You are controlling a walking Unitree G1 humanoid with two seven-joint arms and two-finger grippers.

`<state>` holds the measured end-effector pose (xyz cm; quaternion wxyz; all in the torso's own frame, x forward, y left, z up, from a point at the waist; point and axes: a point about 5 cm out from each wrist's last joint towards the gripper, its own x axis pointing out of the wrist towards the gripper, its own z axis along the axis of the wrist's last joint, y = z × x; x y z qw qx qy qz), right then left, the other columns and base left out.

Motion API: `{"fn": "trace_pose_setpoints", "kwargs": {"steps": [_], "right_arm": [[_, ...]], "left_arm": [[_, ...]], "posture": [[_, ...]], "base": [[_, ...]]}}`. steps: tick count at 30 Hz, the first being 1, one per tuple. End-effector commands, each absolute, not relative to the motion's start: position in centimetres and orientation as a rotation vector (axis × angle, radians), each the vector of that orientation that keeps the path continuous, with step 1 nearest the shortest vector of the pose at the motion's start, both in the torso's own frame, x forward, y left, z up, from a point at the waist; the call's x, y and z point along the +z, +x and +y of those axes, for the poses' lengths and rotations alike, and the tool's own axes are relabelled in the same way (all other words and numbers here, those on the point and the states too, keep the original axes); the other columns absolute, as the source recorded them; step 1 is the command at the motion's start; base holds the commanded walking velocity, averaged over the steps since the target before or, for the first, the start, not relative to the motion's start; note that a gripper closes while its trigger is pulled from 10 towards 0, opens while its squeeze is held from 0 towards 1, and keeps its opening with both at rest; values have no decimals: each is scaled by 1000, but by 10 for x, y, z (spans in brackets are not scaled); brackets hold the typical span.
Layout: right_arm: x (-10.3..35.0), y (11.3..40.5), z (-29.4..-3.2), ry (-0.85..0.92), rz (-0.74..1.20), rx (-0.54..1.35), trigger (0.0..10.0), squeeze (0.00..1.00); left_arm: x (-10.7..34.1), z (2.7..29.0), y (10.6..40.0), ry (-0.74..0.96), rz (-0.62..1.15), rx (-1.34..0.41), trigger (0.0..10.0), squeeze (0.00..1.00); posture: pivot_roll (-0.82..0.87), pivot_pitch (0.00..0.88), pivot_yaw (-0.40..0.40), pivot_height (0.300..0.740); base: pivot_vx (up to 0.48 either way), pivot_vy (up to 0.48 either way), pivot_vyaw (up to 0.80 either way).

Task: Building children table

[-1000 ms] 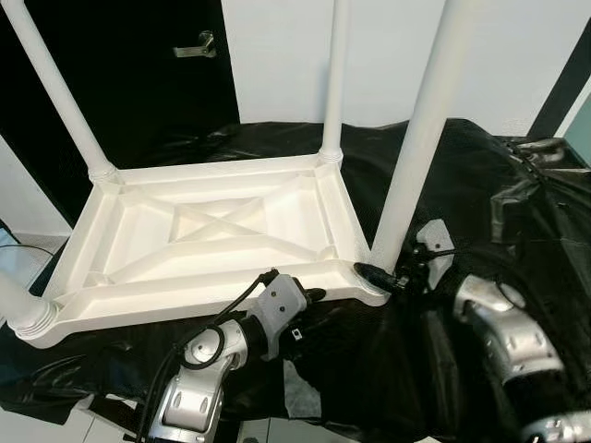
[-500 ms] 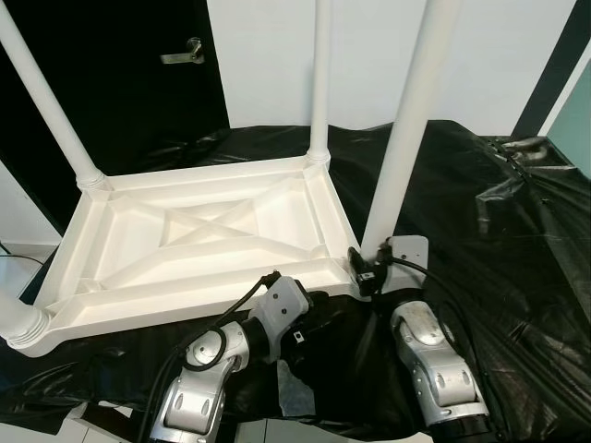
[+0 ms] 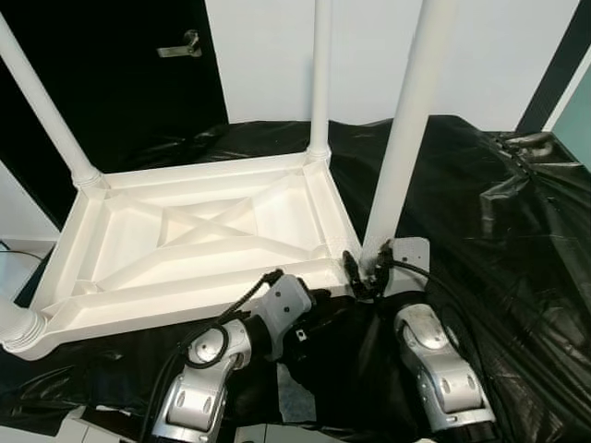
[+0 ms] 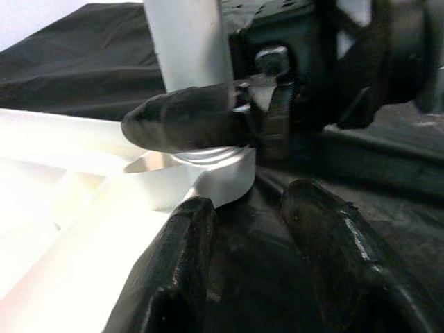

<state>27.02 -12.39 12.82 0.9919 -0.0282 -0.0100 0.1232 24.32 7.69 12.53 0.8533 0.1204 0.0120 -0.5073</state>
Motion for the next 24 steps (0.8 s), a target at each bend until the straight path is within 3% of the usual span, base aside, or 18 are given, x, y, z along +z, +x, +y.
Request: {"fn": "trace_pose_setpoints", "kwargs": {"steps": [1,4,5,13,21,22,23,24], "right_arm": [[132,266,-132,-55,-55,306,10000,1000],[132,262,-142,-70,-53,404,10000,1000],[132,262,-148,-93,-55,456,10000,0],[138,276,-164,-195,-31,683,10000,0],[135,297,-158,-273,12,811,10000,0],[133,298,-156,-281,24,832,5608,0],[131,299,-156,-281,30,843,0,0],[131,299,-156,-281,30,843,0,0]], "left_arm": [[126,81,249,254,14,-924,10000,0],[127,81,249,254,15,-926,10000,0],[127,81,249,255,14,-928,10000,0],[129,82,253,262,10,-934,10000,0],[128,87,252,293,19,-933,10000,0],[127,88,252,299,22,-930,10000,0],[126,88,252,302,23,-927,10000,0],[126,88,252,302,23,-927,10000,0]], "posture": [[31,0,23,740],[26,0,25,740],[24,0,27,740],[34,0,25,740],[55,0,13,740],[63,0,7,740],[70,0,1,740],[70,0,1,740]], "base": [[0,0,0],[0,0,0],[0,0,0],[0,0,0],[0,0,0],[0,0,0],[0,0,0],[0,0,0]]}}
